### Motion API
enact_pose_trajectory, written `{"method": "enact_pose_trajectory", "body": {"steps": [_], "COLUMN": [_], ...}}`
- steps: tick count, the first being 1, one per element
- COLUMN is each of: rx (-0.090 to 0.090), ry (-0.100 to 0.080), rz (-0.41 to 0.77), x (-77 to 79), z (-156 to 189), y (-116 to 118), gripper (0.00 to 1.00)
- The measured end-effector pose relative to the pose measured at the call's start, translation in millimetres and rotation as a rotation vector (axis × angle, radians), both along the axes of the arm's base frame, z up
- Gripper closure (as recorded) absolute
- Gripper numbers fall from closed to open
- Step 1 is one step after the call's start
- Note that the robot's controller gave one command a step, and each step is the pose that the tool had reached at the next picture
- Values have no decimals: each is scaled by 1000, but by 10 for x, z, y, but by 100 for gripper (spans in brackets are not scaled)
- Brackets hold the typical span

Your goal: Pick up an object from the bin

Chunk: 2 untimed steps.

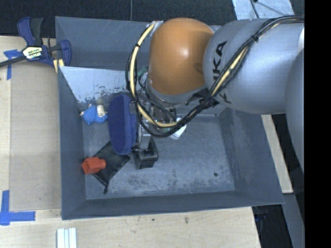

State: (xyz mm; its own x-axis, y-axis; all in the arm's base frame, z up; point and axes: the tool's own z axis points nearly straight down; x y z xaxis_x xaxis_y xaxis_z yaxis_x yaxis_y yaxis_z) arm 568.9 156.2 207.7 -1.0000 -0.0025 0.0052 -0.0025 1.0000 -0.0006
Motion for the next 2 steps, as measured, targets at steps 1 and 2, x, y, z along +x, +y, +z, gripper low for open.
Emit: {"method": "enact_pose_trajectory", "body": {"steps": [1,2], "rx": [3,2], "ry": [-36,0], "rz": [432,705], "x": [352,575], "z": [-994,-1057], "y": [-125,237], "gripper": [0,0]}}
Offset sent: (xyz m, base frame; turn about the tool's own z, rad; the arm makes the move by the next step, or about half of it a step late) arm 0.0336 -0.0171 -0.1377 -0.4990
